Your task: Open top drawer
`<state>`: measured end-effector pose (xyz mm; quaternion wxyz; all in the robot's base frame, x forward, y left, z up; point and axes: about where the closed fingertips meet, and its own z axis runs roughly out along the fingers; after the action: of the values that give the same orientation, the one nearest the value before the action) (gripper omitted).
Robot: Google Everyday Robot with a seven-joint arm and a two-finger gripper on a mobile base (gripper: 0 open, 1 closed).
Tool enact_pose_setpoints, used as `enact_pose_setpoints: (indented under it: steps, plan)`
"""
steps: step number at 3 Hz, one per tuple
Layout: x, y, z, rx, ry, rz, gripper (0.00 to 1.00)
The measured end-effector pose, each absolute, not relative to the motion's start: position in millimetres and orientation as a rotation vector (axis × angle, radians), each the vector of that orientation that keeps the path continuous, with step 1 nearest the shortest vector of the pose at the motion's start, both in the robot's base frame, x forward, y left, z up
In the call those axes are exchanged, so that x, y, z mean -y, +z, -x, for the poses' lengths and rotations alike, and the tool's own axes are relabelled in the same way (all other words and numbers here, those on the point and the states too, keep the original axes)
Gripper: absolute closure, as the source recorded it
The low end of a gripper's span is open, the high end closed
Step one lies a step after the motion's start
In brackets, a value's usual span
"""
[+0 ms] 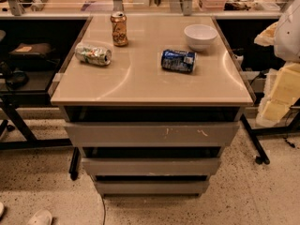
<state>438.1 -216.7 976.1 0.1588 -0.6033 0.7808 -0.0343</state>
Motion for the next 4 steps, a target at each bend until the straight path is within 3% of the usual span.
enact_pose_setpoints:
  steps: [2,4]
  plan:
    - [211,953,-434,-2.231,-0.050,1.740,0.00]
    - [181,848,-417,-2.094,0.116,1.786,0.00]
